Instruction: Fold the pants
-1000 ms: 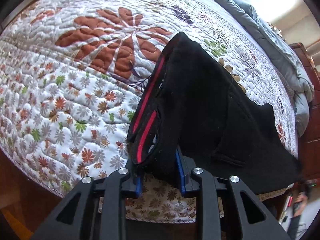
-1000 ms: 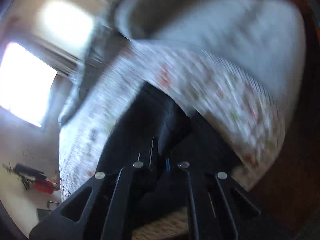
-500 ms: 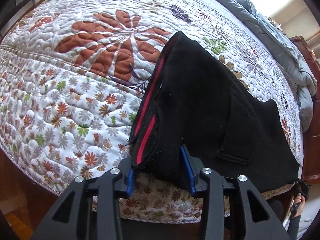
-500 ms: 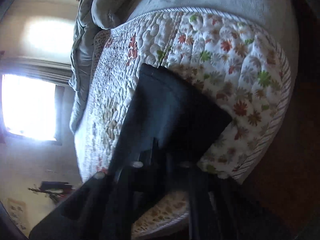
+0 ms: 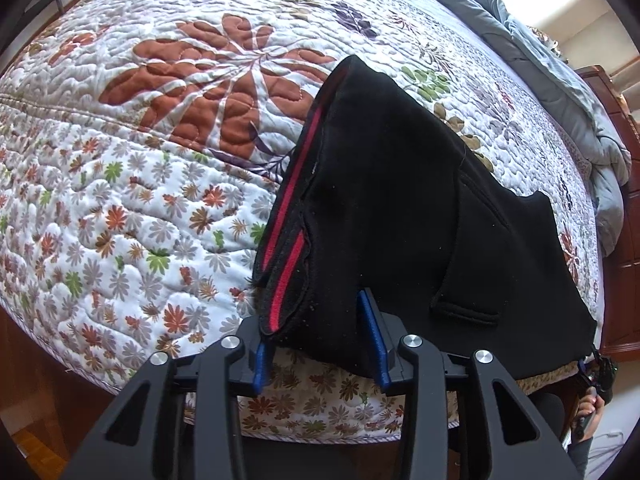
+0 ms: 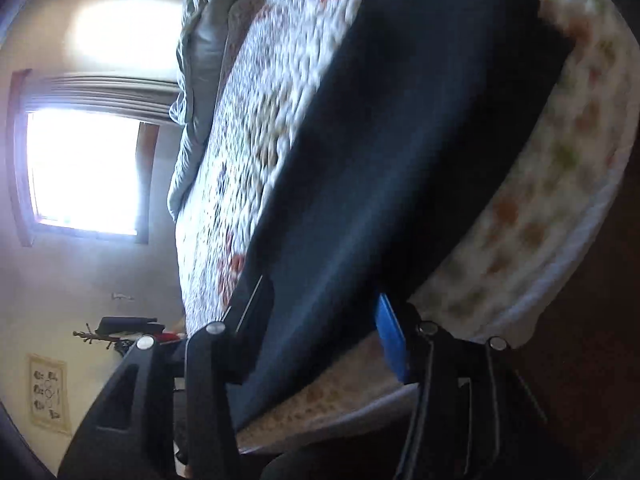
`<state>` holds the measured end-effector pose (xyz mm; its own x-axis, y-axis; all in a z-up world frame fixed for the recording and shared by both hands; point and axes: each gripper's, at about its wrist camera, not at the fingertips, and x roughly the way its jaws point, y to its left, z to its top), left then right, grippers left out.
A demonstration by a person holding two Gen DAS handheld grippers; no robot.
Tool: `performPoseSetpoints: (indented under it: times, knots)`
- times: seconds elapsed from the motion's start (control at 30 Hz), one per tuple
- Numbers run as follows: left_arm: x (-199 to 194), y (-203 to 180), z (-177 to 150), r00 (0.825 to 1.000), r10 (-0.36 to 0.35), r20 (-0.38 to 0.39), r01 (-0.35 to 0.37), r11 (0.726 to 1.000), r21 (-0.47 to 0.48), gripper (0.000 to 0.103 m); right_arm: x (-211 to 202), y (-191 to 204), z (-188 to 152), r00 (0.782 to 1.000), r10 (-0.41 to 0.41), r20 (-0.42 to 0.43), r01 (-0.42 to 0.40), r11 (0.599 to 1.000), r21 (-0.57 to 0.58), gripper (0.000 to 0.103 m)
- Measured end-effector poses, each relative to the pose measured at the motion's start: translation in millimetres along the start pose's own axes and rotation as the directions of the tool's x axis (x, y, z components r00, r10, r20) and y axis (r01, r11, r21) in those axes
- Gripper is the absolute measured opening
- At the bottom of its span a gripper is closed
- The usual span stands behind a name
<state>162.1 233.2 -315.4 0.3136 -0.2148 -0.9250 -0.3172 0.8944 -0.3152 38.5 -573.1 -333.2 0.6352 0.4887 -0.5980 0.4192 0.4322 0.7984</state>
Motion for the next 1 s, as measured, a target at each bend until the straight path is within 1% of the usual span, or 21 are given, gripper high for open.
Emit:
performPoseSetpoints:
  times: [0.1,0.13,0.17,0.2,0.23,0.27,0.33,0.4,0.47,0.5,0.57,0.6,0.63,0.67,0.7,0.73,0.8,0.87,0.97,1.0]
  knots:
    - [-0.4,0.9,-1.9,1.0,-0.002,0.006,0.002,1.0,-0.001,0.04,11.0,2.9,-12.7,1.0,0.007,-0.017,-0.007,1.0,-0.001,0.049]
    - [-0.9,1.5,-3.7,1.0,-0.003,0.007,0.003,1.0,-0.002,0.041,12.6,3.9,-15.0,1.0,-0.01,-0.019,0.01,1.0,-0.006,0.03]
    - [-1.0,1.9,-4.1,1.0,-0.003,0.006,0.003,1.0,-0.003,0.041,9.6,2.6,-21.9,0.999,-0.037,-0.02,0.037,0.999,-0.011,0.006]
    - [-1.5,2.5,-4.7,1.0,-0.005,0.005,0.005,1.0,-0.006,0.038,8.3,1.1,-23.1,0.999,-0.049,-0.016,0.049,0.999,-0.008,0.004]
    - [-2.0,3.2,-5.1,1.0,-0.009,0.004,0.009,1.0,-0.015,0.033,8.0,-0.4,-23.7,0.999,-0.05,-0.006,0.05,0.999,-0.001,0.004]
    - [-2.2,4.2,-5.0,1.0,-0.018,-0.003,0.018,0.999,-0.027,0.031,7.8,0.0,-23.0,0.998,-0.061,0.001,0.061,0.998,-0.006,0.004]
    - [-2.5,3.2,-4.7,1.0,-0.007,-0.009,0.006,1.0,-0.03,0.031,10.7,-4.3,-24.3,0.997,-0.071,0.004,0.071,0.997,0.002,0.004]
    - [-1.6,1.1,-3.5,1.0,0.001,-0.016,-0.001,1.0,-0.029,0.031,12.9,-9.3,-23.2,0.998,-0.056,-0.003,0.056,0.998,0.018,0.004]
    - [-1.3,-1.3,-1.9,1.0,0.006,-0.02,-0.007,1.0,-0.014,0.031,8.7,-9.2,-20.5,1.0,-0.028,-0.01,0.028,1.0,-0.005,0.013]
    - [-1.5,-2.6,-1.7,1.0,0.008,-0.019,-0.008,1.0,-0.004,0.031,5.4,-8.0,-15.5,1.0,-0.01,0.003,0.01,1.0,-0.008,0.024]
    - [-2.3,-4.5,-2.4,1.0,0.004,-0.011,-0.004,1.0,0.014,0.034,-20.6,-17.8,0.4,0.995,-0.012,0.096,0.009,1.0,0.028,0.041]
    - [-2.2,-4.8,-3.1,1.0,0.003,-0.006,-0.002,1.0,0.02,0.036,-29.4,-23.4,5.2,0.993,-0.011,0.121,0.004,0.999,0.053,0.041]
    - [-1.9,-5.2,-3.4,1.0,0.001,0.001,-0.001,1.0,0.021,0.038,-45.8,-36.1,16.7,0.985,-0.005,0.17,-0.012,0.995,0.103,0.041]
    - [-1.4,-5.1,-3.9,1.0,-0.003,0.006,0.003,1.0,0.019,0.04,-54.4,-42.1,23.5,0.98,-0.007,0.199,-0.018,0.992,0.124,0.041]
    - [-1.0,-5.6,-5.0,1.0,-0.01,0.012,0.01,1.0,0.016,0.044,-67.4,-50.8,34.2,0.97,-0.01,0.242,-0.027,0.988,0.149,0.042]
    - [-0.6,-6.6,-5.9,1.0,-0.017,0.02,0.017,1.0,0.012,0.047,-73.9,-55.4,40.3,0.964,-0.009,0.264,-0.036,0.986,0.165,0.043]
    - [0.0,-9.2,-7.6,0.999,-0.026,0.034,0.026,1.0,0.004,0.05,-86.3,-66.8,54.8,0.953,0.01,0.304,-0.073,0.978,0.198,0.044]
    - [0.6,-11.7,-8.1,0.999,-0.027,0.044,0.027,1.0,0.001,0.053,-90.0,-71.5,63.4,0.948,0.002,0.318,-0.073,0.975,0.211,0.045]
    - [0.9,-14.1,-8.1,0.999,-0.021,0.05,0.021,1.0,0.006,0.054,-89.9,-78.9,71.8,0.952,0.006,0.306,-0.076,0.974,0.216,0.046]
    - [0.7,-14.0,-7.9,0.998,-0.023,0.051,0.023,1.0,0.004,0.054,-88.5,-79.4,73.3,0.955,0.009,0.298,-0.074,0.976,0.206,0.044]
